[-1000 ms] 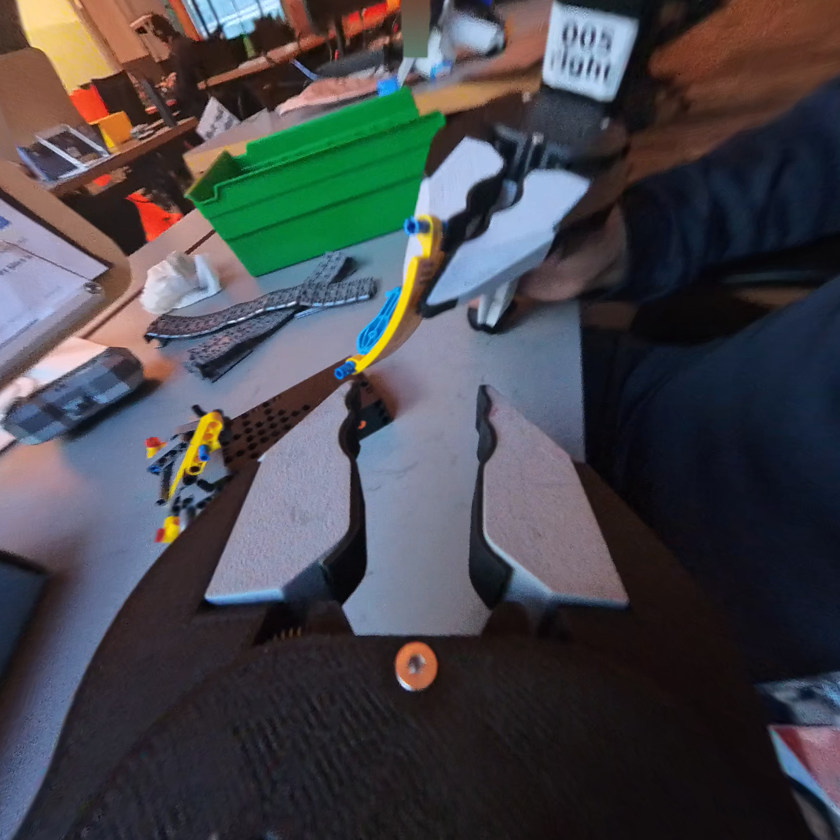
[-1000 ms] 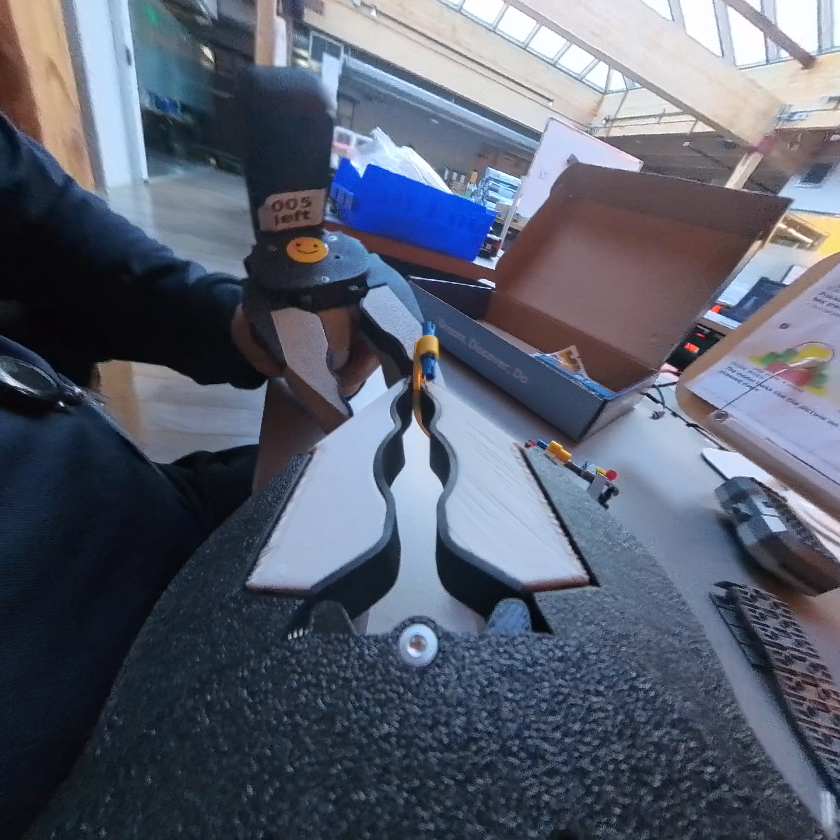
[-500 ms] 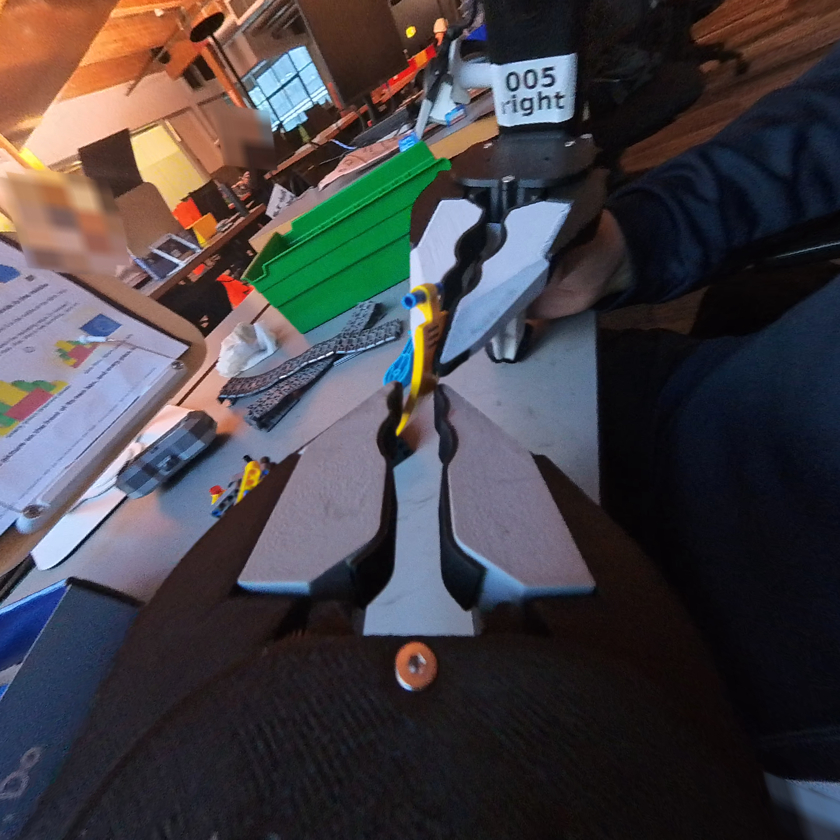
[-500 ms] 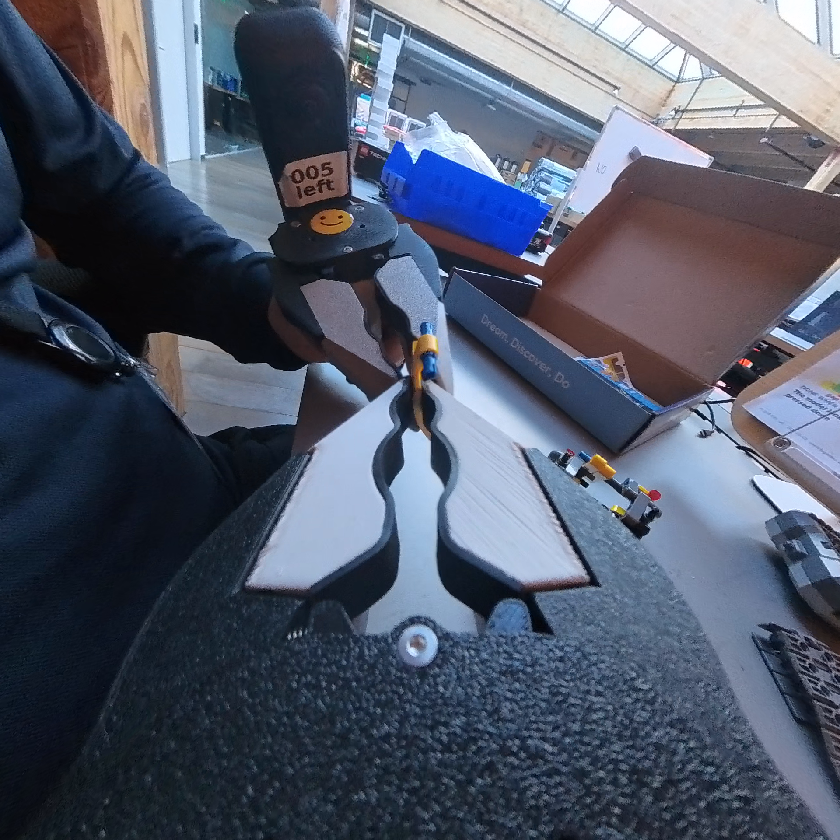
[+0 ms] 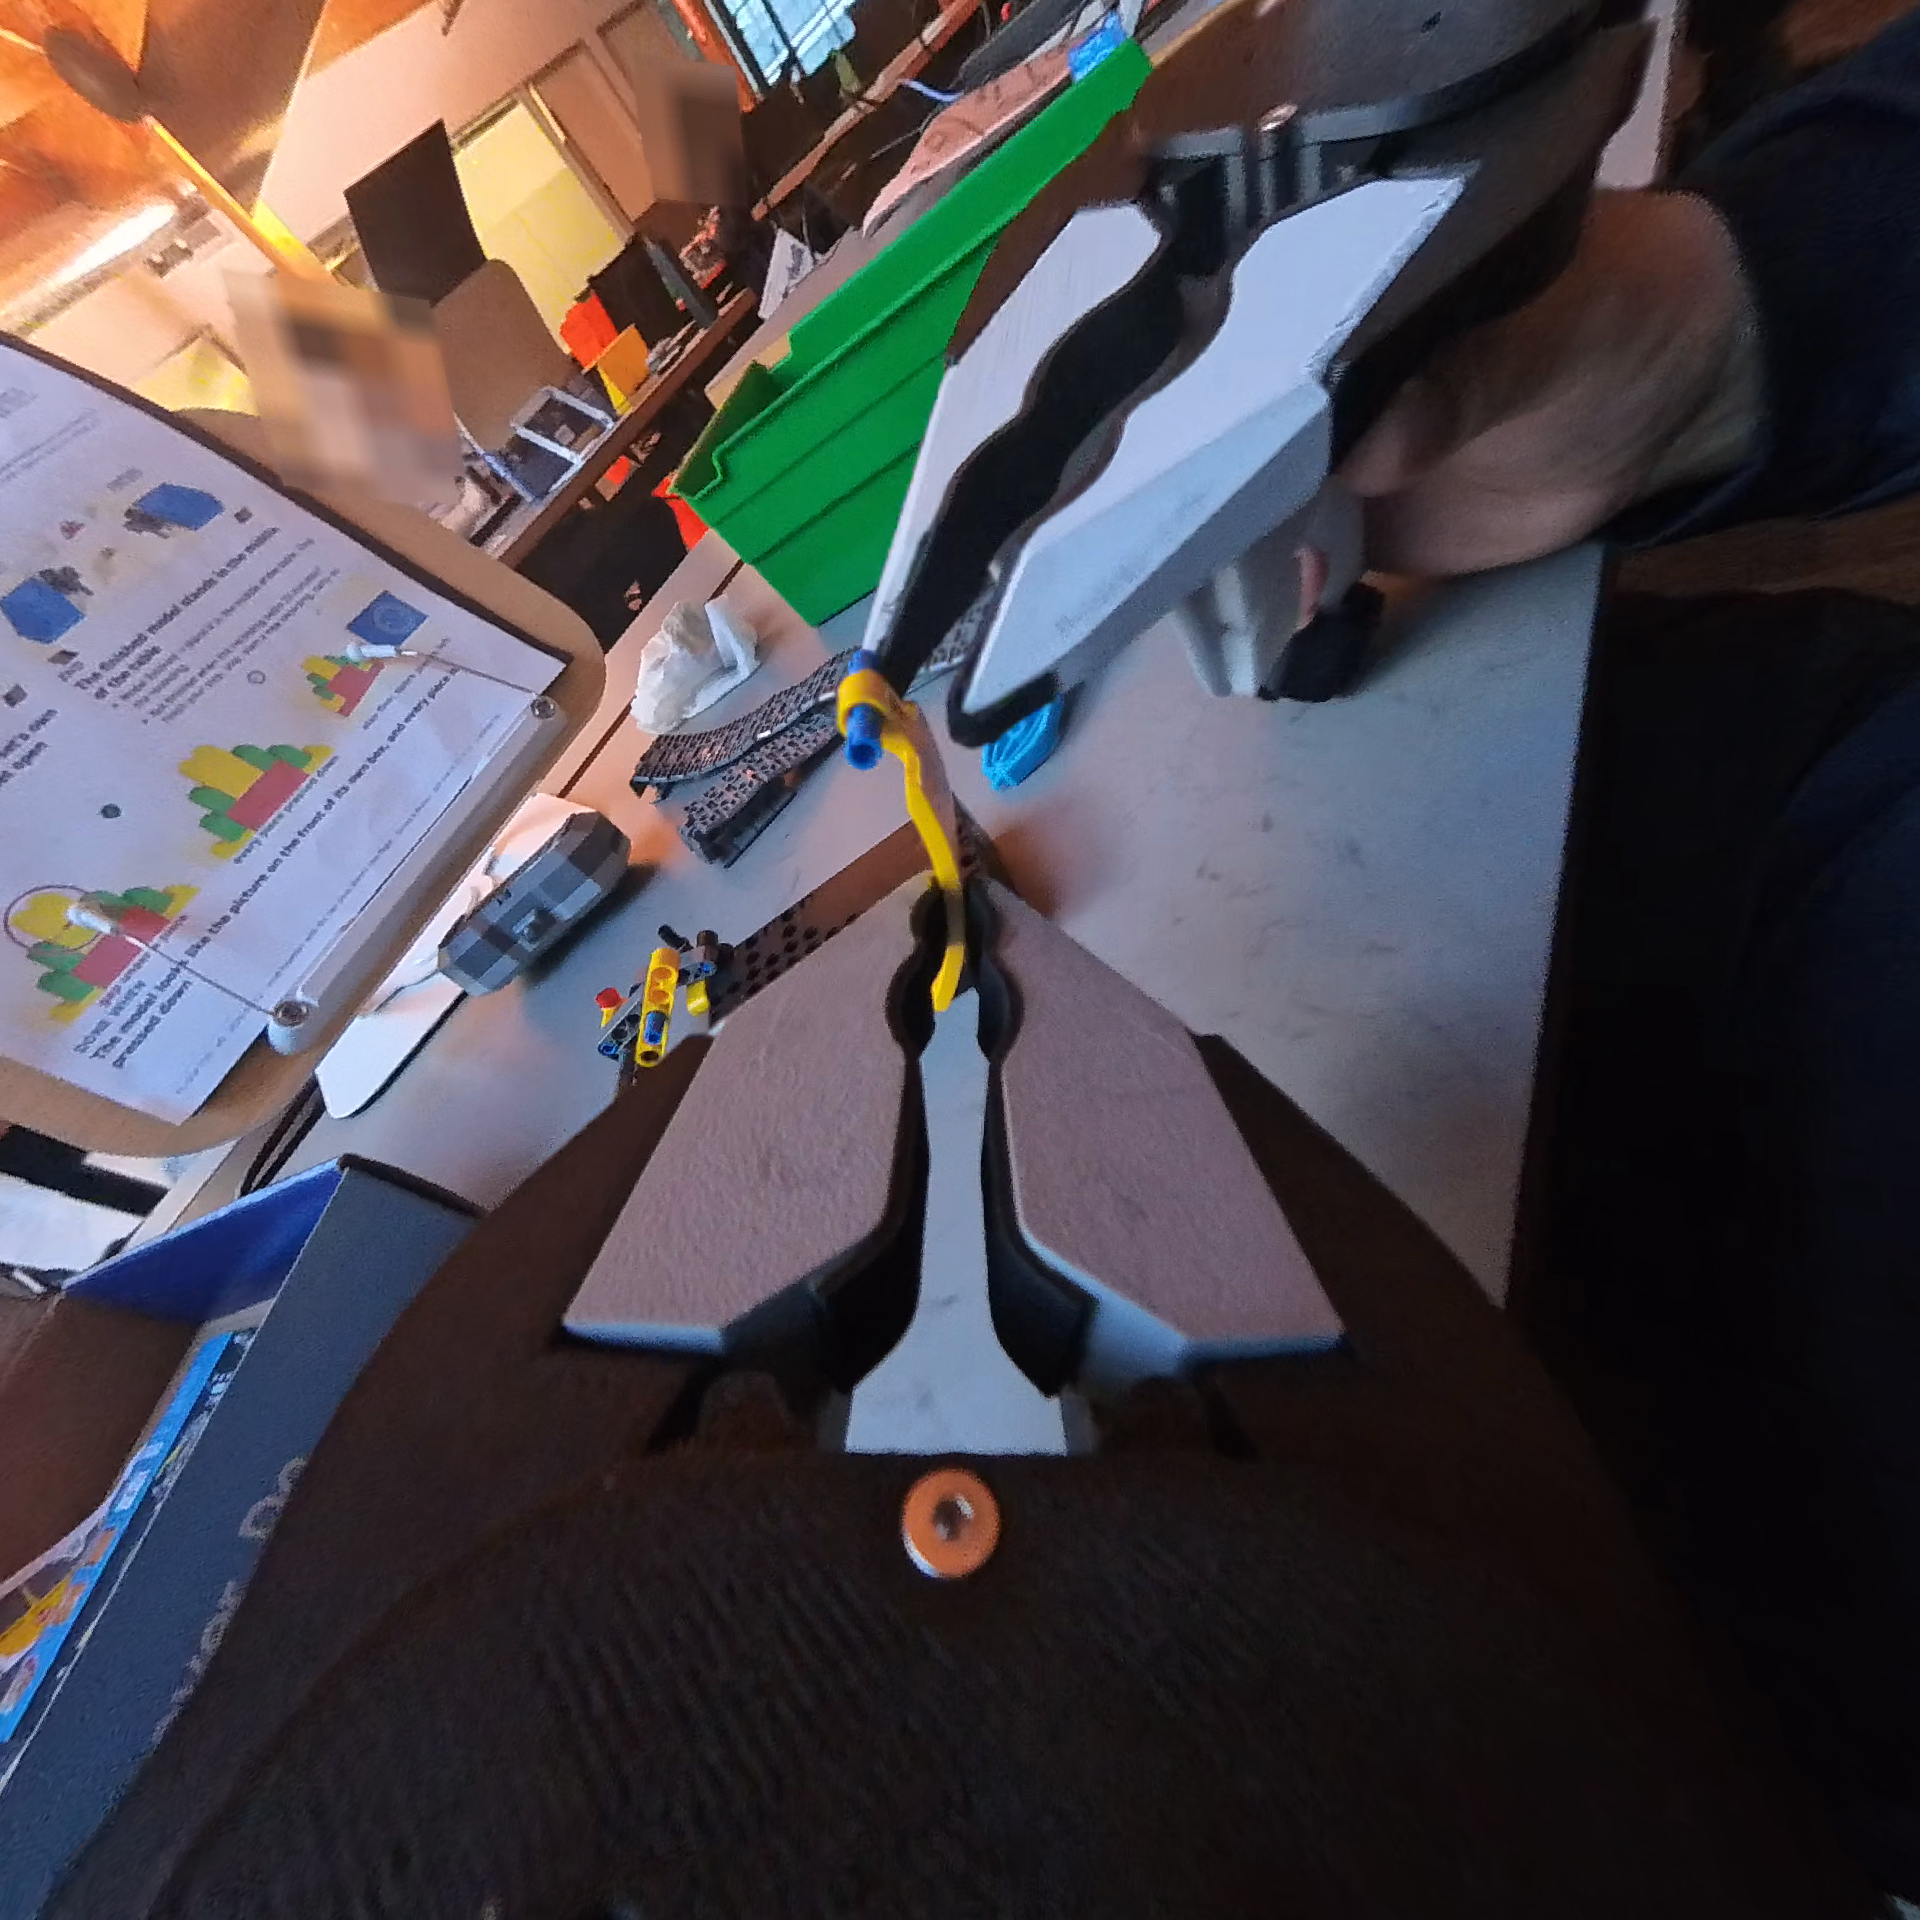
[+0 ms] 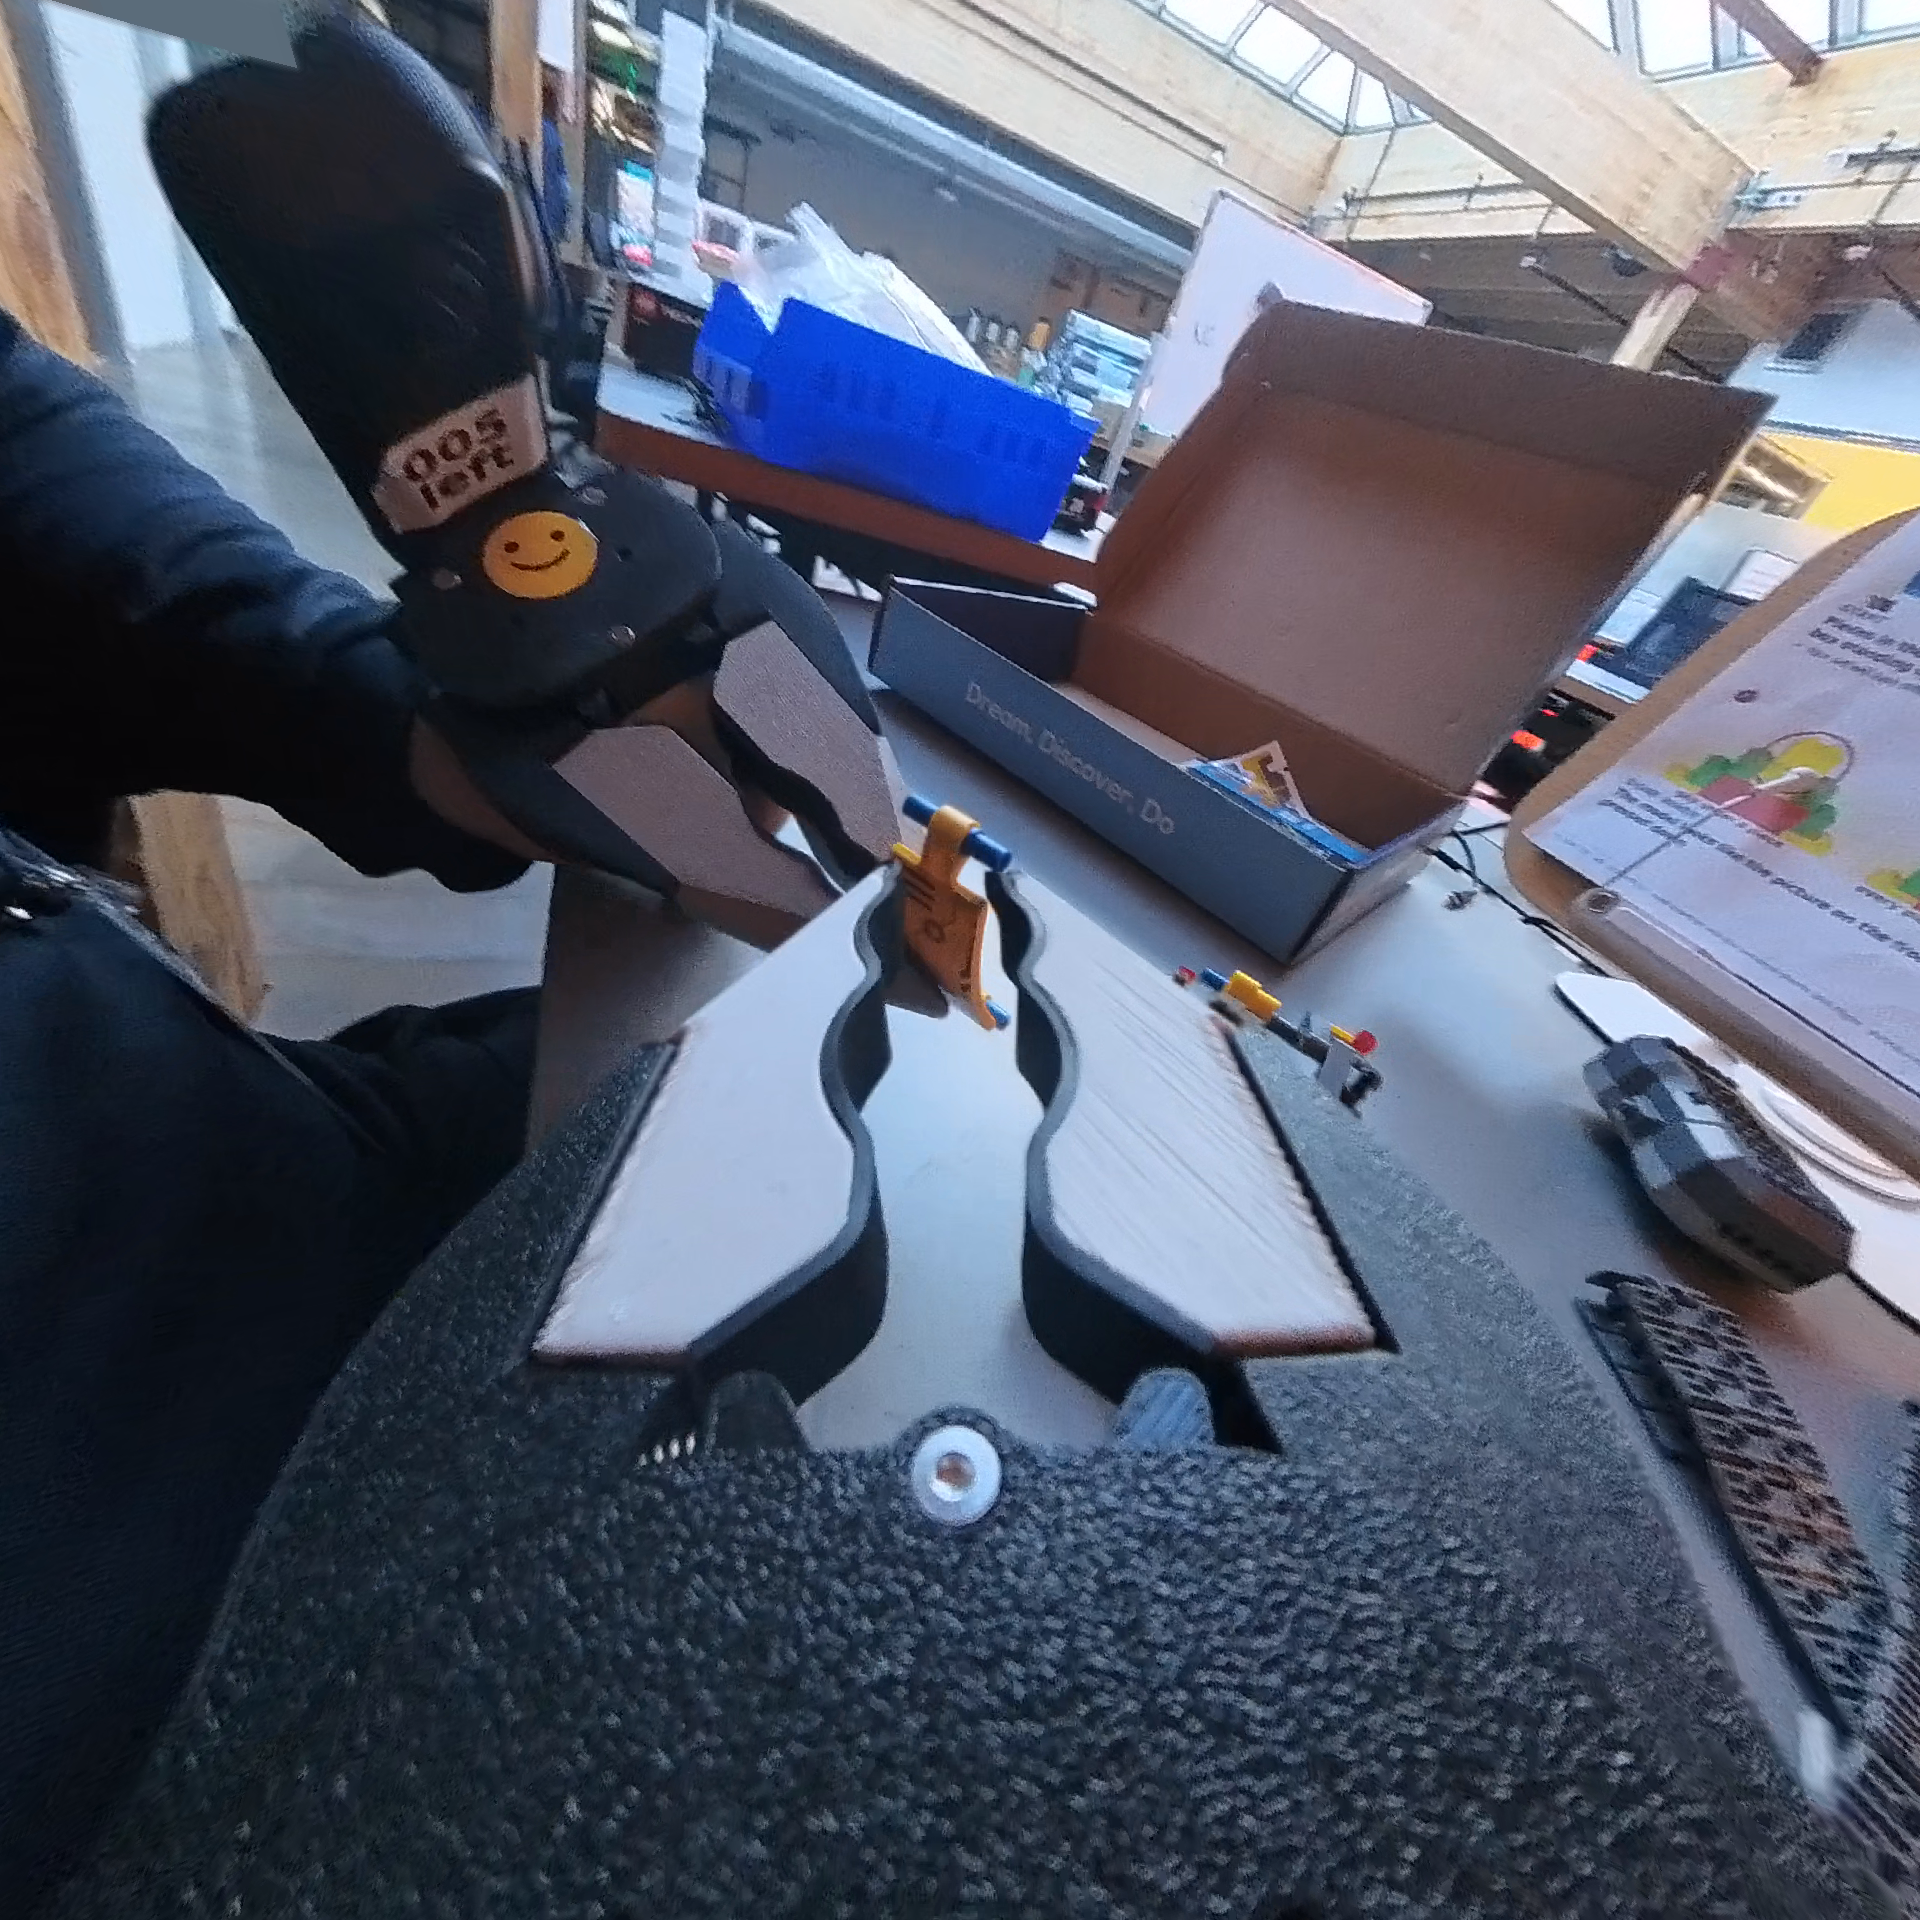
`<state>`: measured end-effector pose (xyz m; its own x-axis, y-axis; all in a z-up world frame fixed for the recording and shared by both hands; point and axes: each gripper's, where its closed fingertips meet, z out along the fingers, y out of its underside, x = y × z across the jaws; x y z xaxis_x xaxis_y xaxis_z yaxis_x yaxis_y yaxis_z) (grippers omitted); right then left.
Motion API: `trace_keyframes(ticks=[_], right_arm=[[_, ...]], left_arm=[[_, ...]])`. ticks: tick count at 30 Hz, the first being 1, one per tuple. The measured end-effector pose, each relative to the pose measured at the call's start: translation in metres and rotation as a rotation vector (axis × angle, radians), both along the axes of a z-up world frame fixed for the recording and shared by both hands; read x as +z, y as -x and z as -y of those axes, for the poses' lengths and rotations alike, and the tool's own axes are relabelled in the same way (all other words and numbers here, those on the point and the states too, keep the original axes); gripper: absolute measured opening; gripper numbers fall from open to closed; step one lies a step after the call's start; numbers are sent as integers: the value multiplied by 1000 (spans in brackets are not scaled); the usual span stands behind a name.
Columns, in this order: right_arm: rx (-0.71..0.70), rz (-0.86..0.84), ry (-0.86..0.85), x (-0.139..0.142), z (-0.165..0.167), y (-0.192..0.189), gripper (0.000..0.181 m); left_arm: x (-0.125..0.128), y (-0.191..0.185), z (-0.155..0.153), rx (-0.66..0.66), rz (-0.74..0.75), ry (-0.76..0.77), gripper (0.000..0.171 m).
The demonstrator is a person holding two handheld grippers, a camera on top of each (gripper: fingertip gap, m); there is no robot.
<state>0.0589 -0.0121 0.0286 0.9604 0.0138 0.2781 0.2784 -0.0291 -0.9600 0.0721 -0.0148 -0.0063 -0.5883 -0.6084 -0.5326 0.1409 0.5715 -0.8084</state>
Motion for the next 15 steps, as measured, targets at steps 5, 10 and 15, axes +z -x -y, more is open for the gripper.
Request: trace_keyframes(ticks=[5,10,15], right_arm=[[-168,123,52,-6,11,-26,16],[-300,36,230,-18,80,-83,13],[-332,-242,391,-41,126,-111,26]], left_arm=[[-9,-6,-4,43,-23,-33,1],[-34,-4,-17,66,-125,-189,1],[-55,2,-15,52,-246,-317,0]])
